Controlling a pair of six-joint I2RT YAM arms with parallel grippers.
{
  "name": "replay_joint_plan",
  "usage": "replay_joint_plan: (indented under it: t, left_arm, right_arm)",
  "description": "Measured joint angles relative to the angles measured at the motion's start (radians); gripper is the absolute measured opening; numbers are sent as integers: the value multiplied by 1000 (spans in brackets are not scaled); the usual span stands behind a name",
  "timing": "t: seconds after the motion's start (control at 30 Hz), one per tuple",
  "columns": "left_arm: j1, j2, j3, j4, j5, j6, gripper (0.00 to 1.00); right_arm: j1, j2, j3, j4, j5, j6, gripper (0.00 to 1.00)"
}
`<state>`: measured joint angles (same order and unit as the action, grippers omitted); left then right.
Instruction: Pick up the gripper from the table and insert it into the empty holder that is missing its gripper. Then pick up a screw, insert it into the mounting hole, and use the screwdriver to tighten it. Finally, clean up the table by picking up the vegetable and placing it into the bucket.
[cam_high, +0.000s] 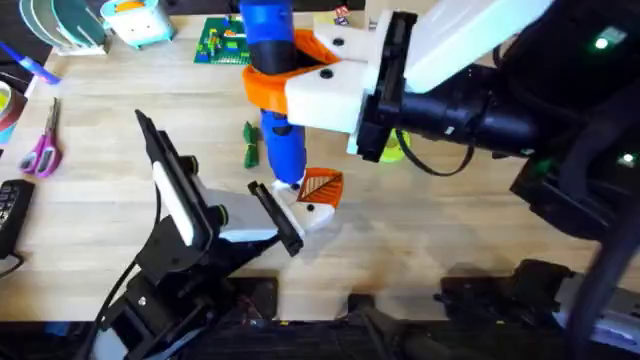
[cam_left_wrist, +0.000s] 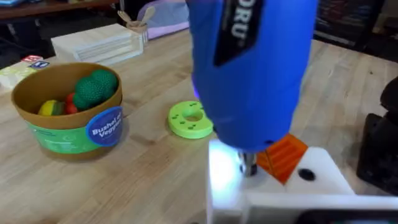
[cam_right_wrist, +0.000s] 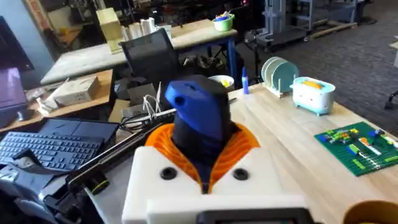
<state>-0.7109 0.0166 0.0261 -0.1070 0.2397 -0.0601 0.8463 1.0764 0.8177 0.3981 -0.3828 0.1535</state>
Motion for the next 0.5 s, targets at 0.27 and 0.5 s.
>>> replay_joint_plan:
  t: [0.27, 0.5]
  left_arm:
    - [0, 0, 0, 0, 0, 0, 13]
    - [0, 0, 0, 0, 0, 0, 13]
  right_arm:
    - [0, 0, 0, -5, 0, 0, 23]
    - [0, -16, 0, 10, 0, -4, 23]
